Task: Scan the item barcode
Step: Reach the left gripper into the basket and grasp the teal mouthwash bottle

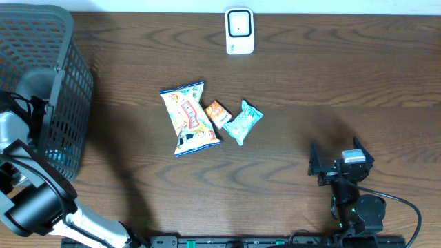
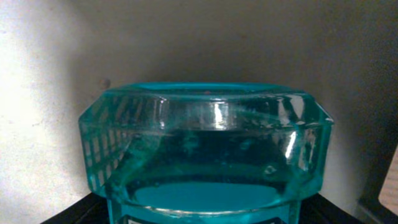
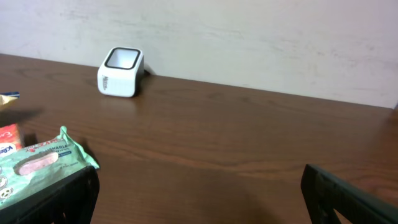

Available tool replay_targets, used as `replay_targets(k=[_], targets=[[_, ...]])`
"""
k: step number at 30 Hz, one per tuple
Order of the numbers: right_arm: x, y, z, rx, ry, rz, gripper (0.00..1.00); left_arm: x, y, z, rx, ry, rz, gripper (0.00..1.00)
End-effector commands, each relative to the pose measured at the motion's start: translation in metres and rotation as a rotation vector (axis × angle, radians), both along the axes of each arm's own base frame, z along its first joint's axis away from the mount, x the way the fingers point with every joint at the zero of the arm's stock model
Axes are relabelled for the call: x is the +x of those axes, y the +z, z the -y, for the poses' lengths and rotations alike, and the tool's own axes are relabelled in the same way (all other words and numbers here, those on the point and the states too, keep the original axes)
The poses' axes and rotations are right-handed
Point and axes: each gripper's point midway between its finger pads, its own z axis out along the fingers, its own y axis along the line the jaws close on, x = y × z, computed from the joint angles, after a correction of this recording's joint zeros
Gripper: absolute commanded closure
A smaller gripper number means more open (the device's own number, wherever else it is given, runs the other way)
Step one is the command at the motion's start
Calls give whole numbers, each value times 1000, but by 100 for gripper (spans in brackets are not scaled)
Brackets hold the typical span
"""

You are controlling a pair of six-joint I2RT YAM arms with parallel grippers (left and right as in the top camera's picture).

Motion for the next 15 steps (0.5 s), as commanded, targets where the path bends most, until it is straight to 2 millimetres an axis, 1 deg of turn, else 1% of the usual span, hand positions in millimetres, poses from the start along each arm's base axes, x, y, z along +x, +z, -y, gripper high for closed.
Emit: replay_targets(k=[1, 4, 8, 11, 15], targets=[[0, -1, 0, 12, 0, -2, 1, 8, 5, -8, 16, 41, 12, 38], [0, -1, 0, 12, 0, -2, 1, 17, 29, -16, 60, 48, 66, 40], [0, -1, 0, 12, 0, -2, 1, 29, 77, -26, 140, 55, 166, 40], [0, -1, 0, 12, 0, -2, 1, 35, 118, -32, 211, 67, 258, 40], [0, -1, 0, 12, 0, -2, 1, 39, 182, -36, 305, 131, 424, 40]])
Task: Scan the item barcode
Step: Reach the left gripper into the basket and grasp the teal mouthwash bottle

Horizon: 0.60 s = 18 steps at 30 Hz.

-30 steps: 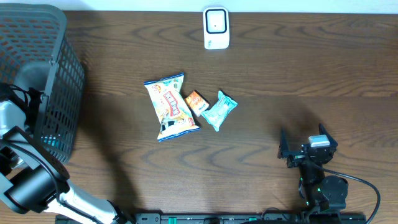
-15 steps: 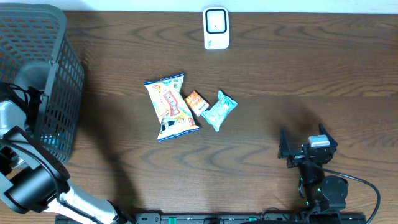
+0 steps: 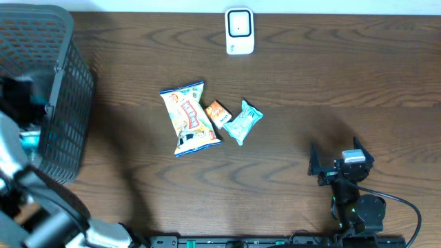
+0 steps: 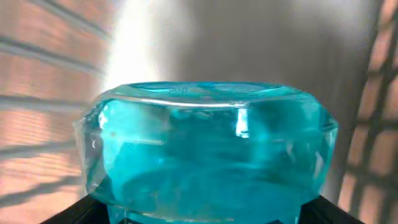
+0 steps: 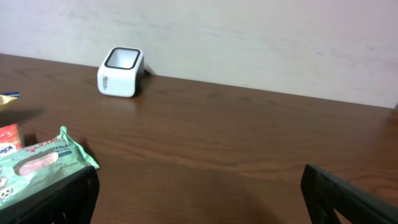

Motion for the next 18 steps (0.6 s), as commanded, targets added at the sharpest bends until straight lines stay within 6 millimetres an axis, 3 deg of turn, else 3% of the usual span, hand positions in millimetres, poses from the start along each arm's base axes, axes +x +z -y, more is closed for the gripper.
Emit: replay_targets(k=[1, 6, 8, 14, 18], targets=[[0, -1, 0, 12, 0, -2, 1, 9, 91, -6, 118, 71, 216, 40], [0, -1, 0, 12, 0, -2, 1, 1, 179, 1, 188, 170, 474, 40], [0, -1, 0, 12, 0, -2, 1, 2, 219, 18, 182, 133, 617, 40], [0, -1, 0, 12, 0, -2, 1, -2, 337, 103, -10, -96, 1064, 40], [0, -1, 0, 12, 0, -2, 1, -3, 361, 177, -212, -321, 1130, 40]])
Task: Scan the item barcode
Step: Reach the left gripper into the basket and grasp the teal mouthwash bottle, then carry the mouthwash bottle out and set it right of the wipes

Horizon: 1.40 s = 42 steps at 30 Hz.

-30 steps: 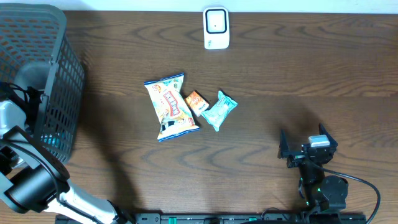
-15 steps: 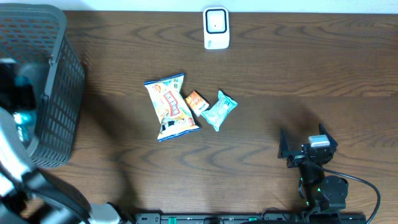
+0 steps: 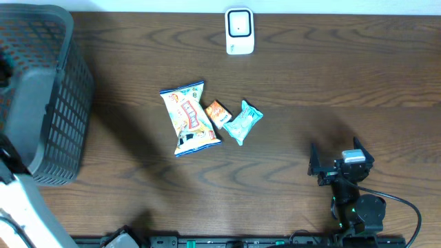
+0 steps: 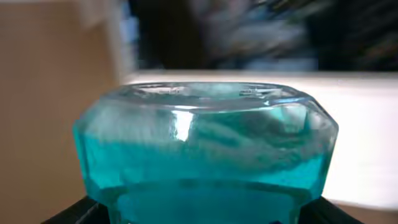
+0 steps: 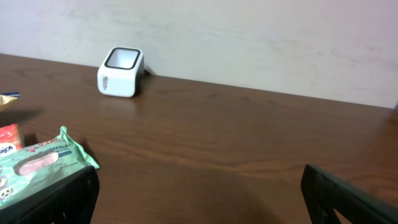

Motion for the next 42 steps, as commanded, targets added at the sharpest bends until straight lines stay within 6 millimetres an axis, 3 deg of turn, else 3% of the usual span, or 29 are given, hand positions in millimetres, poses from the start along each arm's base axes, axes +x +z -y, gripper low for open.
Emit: replay_targets(k=[1, 4, 13, 16, 18, 22, 28, 31, 36, 39, 40, 42], targets=[[0, -1, 0, 12, 0, -2, 1, -1, 23, 93, -125, -392, 47, 40], [0, -1, 0, 12, 0, -2, 1, 3, 8, 152, -175, -605, -24, 40], [0, -1, 0, 12, 0, -2, 1, 17, -80, 329, -264, -1086, -352, 40], [0, -1, 0, 12, 0, -2, 1, 31, -126, 372, -243, -1093, -479, 40], [0, -1, 0, 12, 0, -2, 1, 43, -167, 403, -210, -1073, -577, 40], [0, -1, 0, 12, 0, -2, 1, 48, -241, 452, -138, -1099, -728, 40], [0, -1, 0, 12, 0, -2, 1, 42, -334, 510, -102, -1175, -874, 40], [0, -1, 0, 12, 0, -2, 1, 39, -358, 531, -87, -1209, -877, 40], [0, -1, 0, 12, 0, -2, 1, 34, -372, 551, -63, -1239, -859, 39], [0, -1, 0, 12, 0, -2, 1, 38, -371, 549, -47, -1210, -851, 20], [0, -1, 0, 12, 0, -2, 1, 38, -369, 549, -49, -1209, -846, 8], [0, -1, 0, 12, 0, -2, 1, 40, -362, 546, -54, -1204, -837, 2]])
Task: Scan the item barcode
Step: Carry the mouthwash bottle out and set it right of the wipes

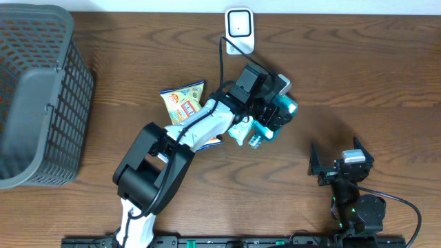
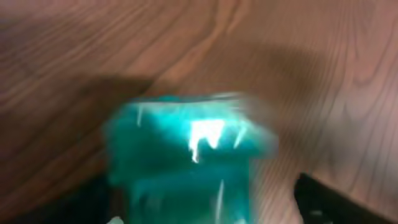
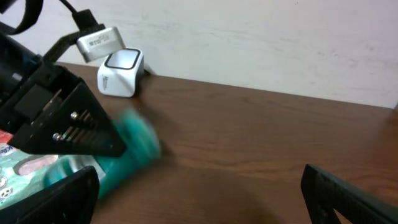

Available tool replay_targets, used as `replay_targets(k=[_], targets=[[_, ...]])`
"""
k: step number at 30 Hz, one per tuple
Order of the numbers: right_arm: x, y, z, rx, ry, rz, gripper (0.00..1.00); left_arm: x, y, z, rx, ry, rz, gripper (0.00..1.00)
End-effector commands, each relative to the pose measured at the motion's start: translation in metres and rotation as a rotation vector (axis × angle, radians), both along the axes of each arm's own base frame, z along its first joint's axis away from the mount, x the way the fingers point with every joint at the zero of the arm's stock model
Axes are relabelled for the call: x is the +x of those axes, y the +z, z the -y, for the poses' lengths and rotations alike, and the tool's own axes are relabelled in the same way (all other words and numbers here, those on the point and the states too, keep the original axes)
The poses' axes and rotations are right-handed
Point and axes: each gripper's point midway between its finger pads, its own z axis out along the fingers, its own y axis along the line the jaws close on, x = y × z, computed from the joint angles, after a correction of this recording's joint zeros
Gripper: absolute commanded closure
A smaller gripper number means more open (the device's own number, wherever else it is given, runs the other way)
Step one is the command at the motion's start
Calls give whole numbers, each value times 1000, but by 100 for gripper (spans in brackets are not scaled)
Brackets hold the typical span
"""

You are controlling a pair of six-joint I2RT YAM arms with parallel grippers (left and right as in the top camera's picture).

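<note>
My left gripper [image 1: 274,116] is shut on a teal transparent bottle [image 1: 281,110], held just over the table centre, right of the snack packs and below the white scanner [image 1: 239,31]. The left wrist view shows the bottle [image 2: 186,149] blurred and filling the space between the jaws over brown wood. From the right wrist, the bottle [image 3: 134,146] sticks out of the black left gripper [image 3: 59,118], with the scanner [image 3: 121,73] behind by the wall. Near the front right edge my right gripper [image 1: 341,169] stands open and empty.
A dark mesh basket [image 1: 34,89] stands at the far left. A chips bag [image 1: 180,103] and a pale green pack [image 1: 241,132] lie mid-table, partly under the left arm. The scanner's cable [image 1: 224,52] runs down toward the arm.
The left arm was at the far left edge by the basket; now it reaches across the table with the teal bottle held beside the snack packs. The right arm has not moved.
My left gripper held the teal bottle at the basket, first against a grey inner surface, then beside the mesh wall. Then it was up by the left edge with the bottle still held. Now the bottle is over the table centre, below the scanner.
</note>
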Motion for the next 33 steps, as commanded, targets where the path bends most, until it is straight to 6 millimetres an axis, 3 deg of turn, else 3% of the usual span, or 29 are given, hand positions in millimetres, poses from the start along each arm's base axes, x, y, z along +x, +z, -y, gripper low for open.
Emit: replay_targets(k=[1, 7, 11, 16, 20, 26, 30, 33], targets=[[0, -1, 0, 12, 0, -2, 1, 11, 31, -3, -30, 22, 66, 2], [0, -1, 0, 12, 0, -2, 1, 23, 76, -17, -23, 106, 180, 2], [0, -1, 0, 12, 0, -2, 1, 35, 123, -47, 30, 252, 307, 2], [0, -1, 0, 12, 0, -2, 1, 34, 202, -97, 91, 408, 524, 2], [0, -1, 0, 12, 0, -2, 1, 21, 277, -140, 119, 513, 741, 2], [0, -1, 0, 12, 0, -2, 1, -18, 381, -211, 200, 647, 1083, 2], [0, -1, 0, 12, 0, -2, 1, -49, 426, -248, 318, 672, 1279, 2], [0, -1, 0, 12, 0, -2, 1, -67, 442, -282, 391, 780, 1305, 2]])
